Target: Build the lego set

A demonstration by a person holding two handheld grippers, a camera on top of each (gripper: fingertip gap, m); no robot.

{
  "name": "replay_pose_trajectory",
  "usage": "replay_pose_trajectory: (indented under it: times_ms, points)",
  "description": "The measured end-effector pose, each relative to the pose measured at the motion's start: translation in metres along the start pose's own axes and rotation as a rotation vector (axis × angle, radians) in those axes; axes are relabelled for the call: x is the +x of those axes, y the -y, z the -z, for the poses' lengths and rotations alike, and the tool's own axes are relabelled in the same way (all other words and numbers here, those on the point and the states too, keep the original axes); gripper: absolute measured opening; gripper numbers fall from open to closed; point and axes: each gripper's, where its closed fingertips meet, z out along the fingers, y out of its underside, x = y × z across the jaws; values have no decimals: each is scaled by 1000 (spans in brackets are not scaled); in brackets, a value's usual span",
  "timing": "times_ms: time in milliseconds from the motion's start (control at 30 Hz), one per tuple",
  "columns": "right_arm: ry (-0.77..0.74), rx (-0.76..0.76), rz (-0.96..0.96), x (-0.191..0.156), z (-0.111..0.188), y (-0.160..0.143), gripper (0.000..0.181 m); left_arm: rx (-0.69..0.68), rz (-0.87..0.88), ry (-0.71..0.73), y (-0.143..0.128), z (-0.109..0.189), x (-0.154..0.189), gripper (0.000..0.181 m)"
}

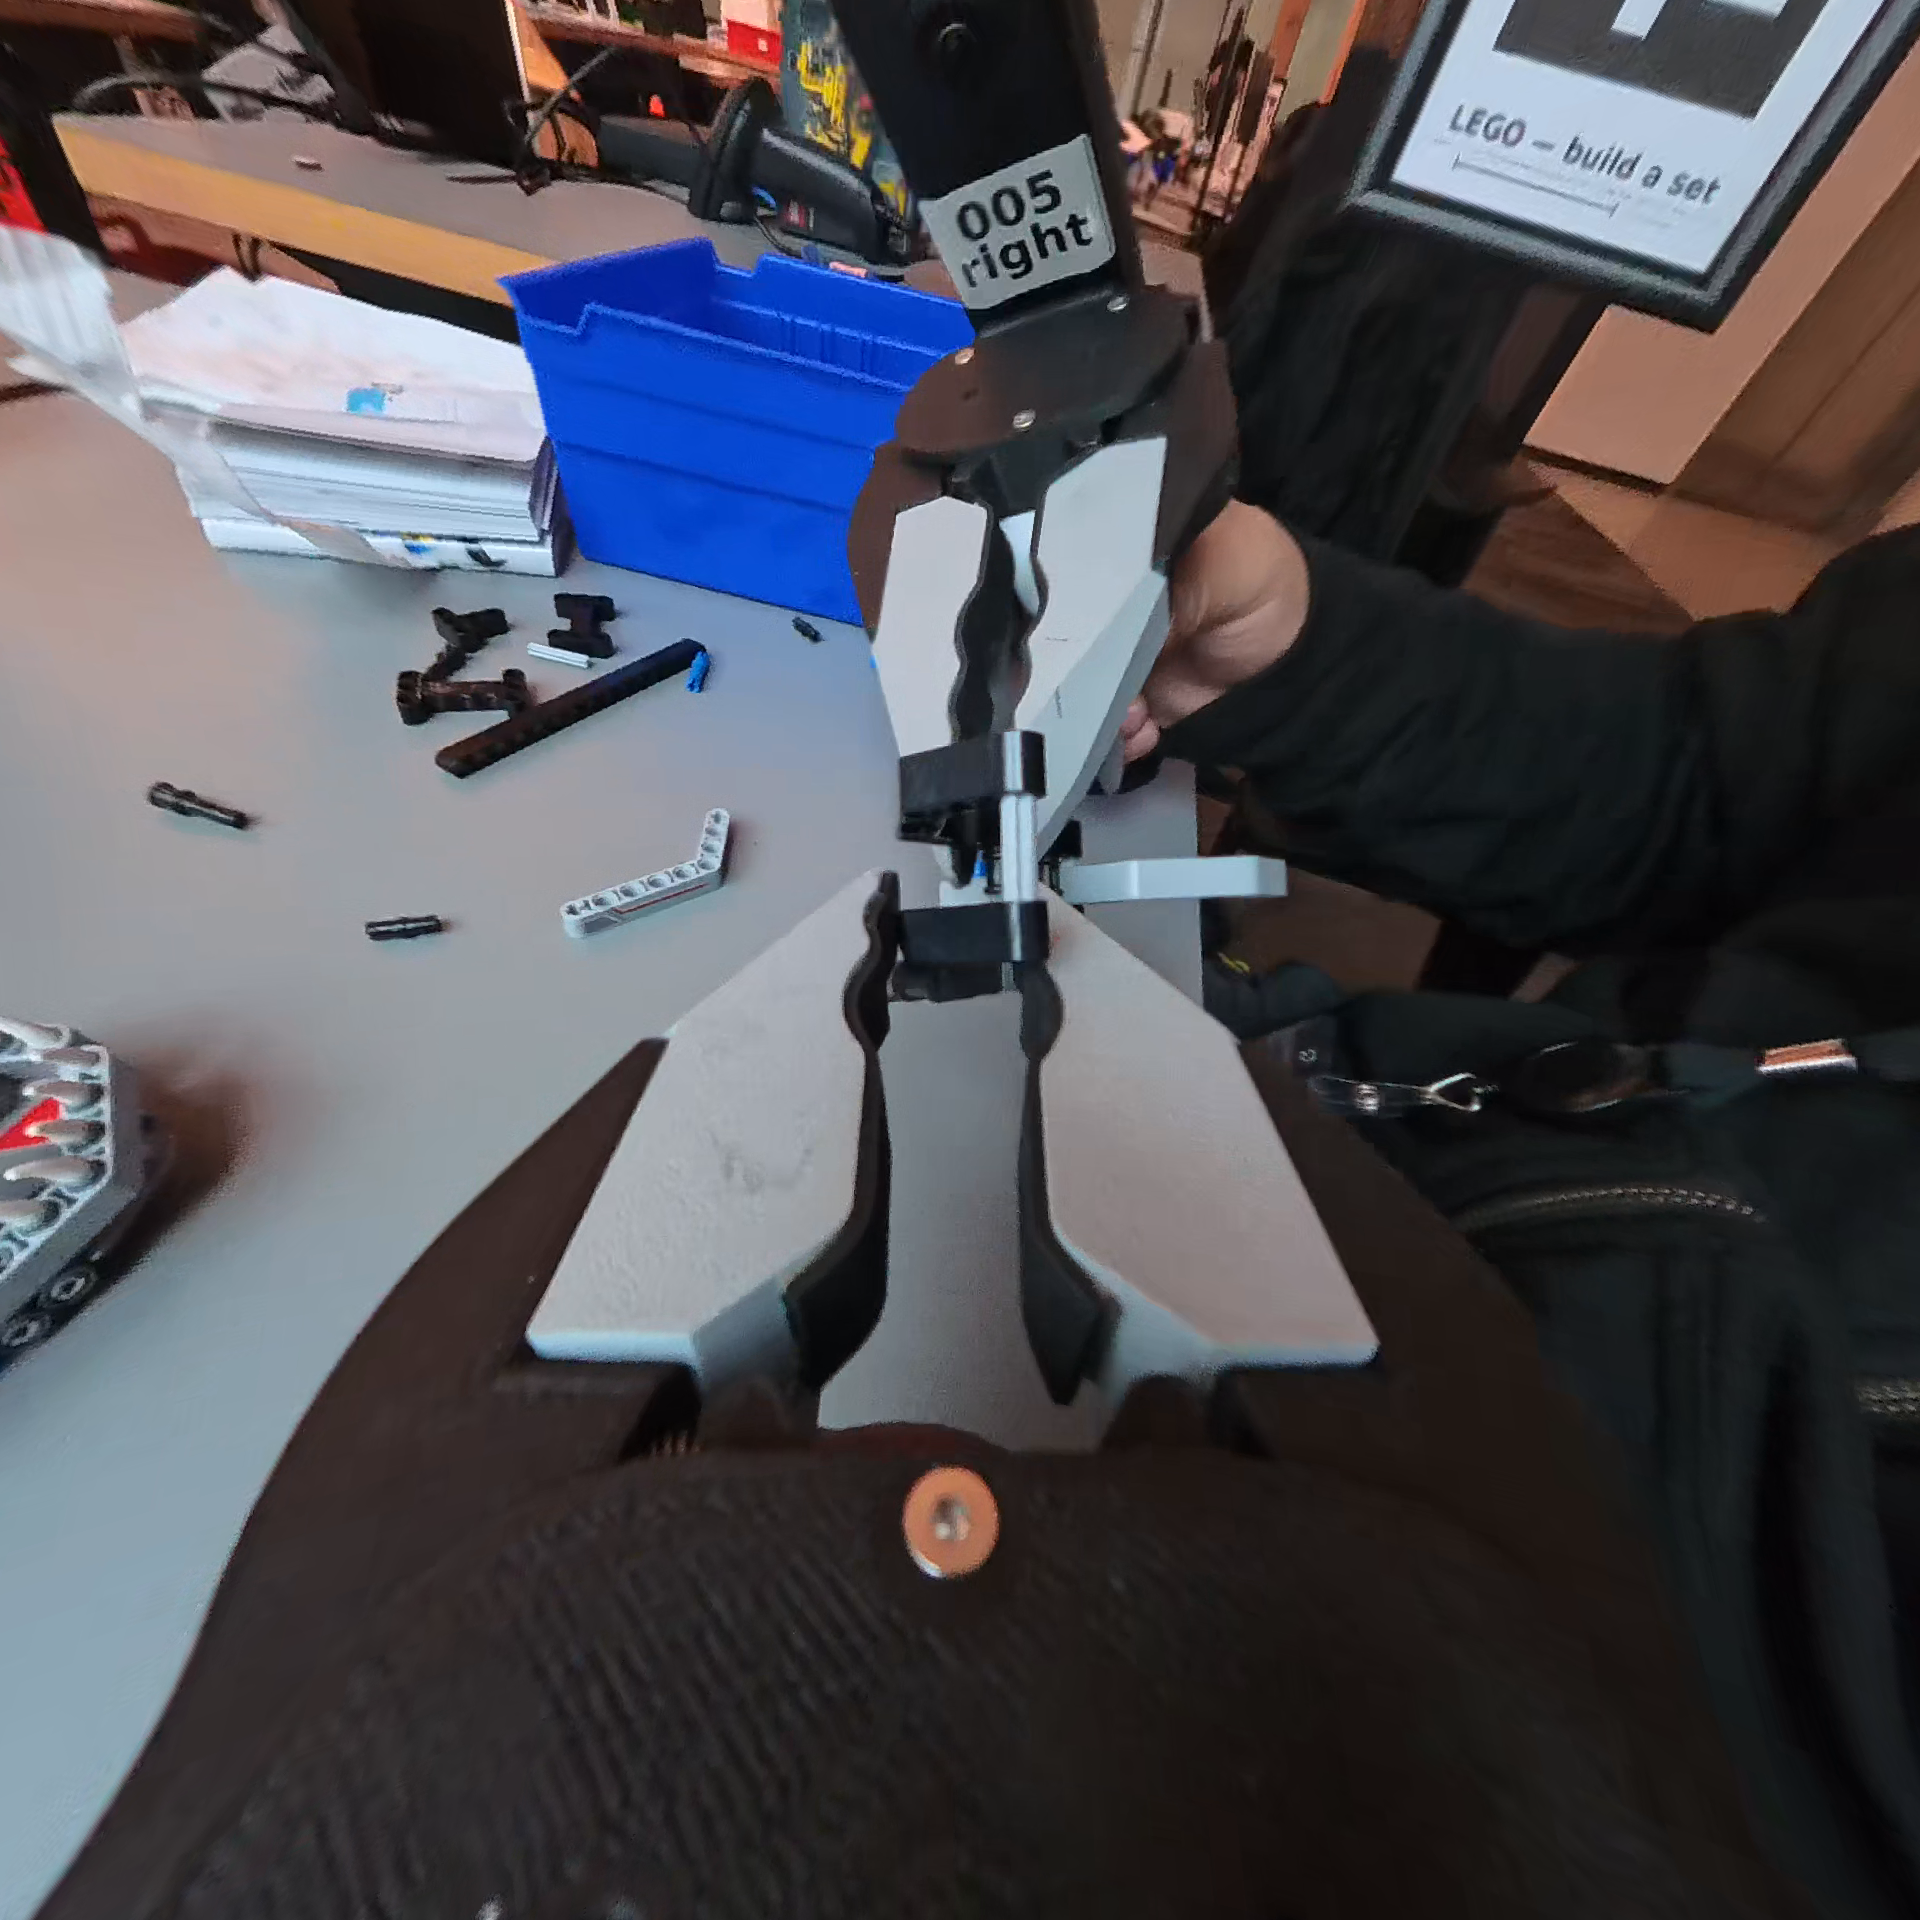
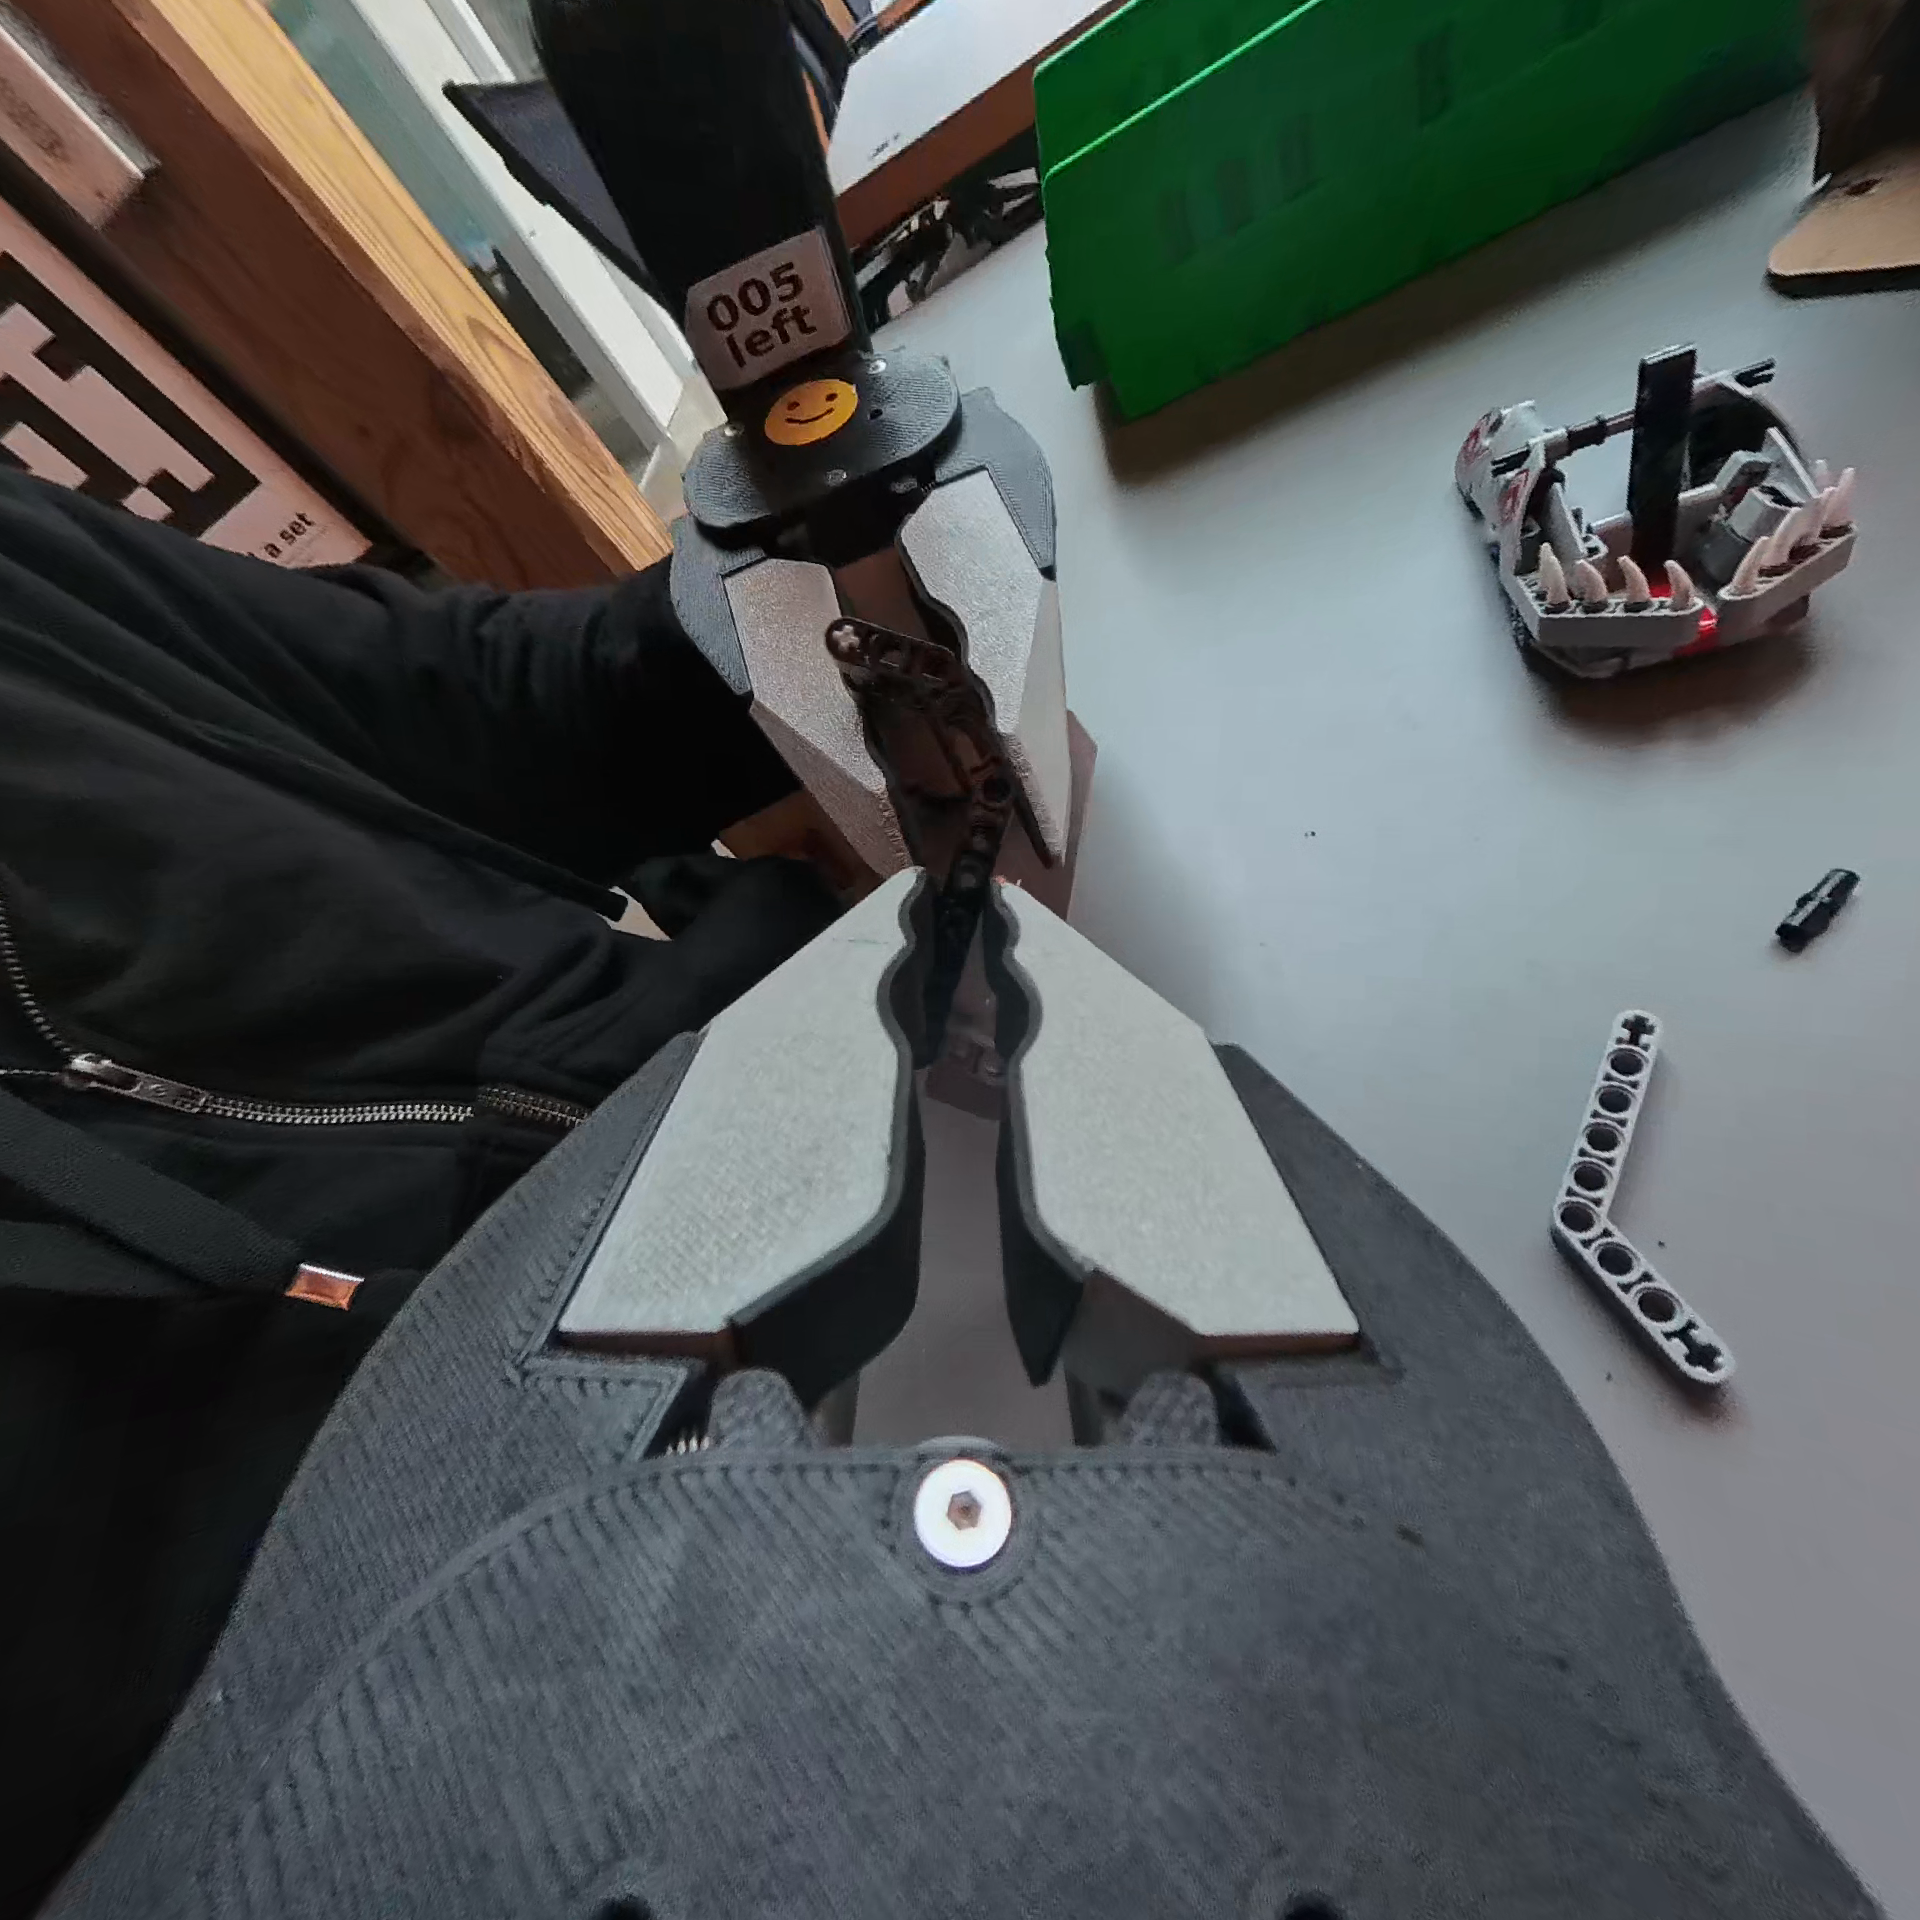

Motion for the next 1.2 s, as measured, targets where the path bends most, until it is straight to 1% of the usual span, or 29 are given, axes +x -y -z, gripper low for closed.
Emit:
replay_pose_trajectory:
  times_ms: [100,200,300,367,433,667,733,800,833,867,900,967,1133,1200]
  points:
    - [0,15,-24,3,-2,0,5,-43,-21,-7,-5,1,0,19]
    - [-91,9,-44,19,-4,-4,4,-113,-27,83,-14,0,-13,19]
    - [-138,47,-26,22,-3,2,4,-91,29,82,-13,2,-17,18]
    - [-124,103,-48,22,0,8,4,-56,59,81,-9,2,-17,18]
    - [-73,166,-103,22,4,13,3,-40,73,66,-6,2,-14,17]
    - [-23,222,-140,23,3,16,5,-35,66,76,-6,2,-16,16]
    - [9,184,-176,24,2,12,6,-44,79,83,-7,1,-16,16]
    - [29,96,-163,20,5,4,17,-45,91,85,-7,-1,-16,16]
    - [16,46,-151,20,8,-1,23,-43,96,82,-7,0,-16,16]
    - [-10,17,-136,23,12,-4,25,-45,101,76,-8,0,-16,16]
    - [-20,3,-122,23,15,-5,23,-51,103,74,-8,0,-16,16]
    - [-11,-13,-107,21,17,-7,7,-50,94,58,-8,-2,-12,16]
    - [67,-17,-183,18,16,-12,5,-70,57,92,-10,-3,-14,15]
    - [76,-22,-179,17,15,-14,5,-67,58,86,-9,-3,-12,15]
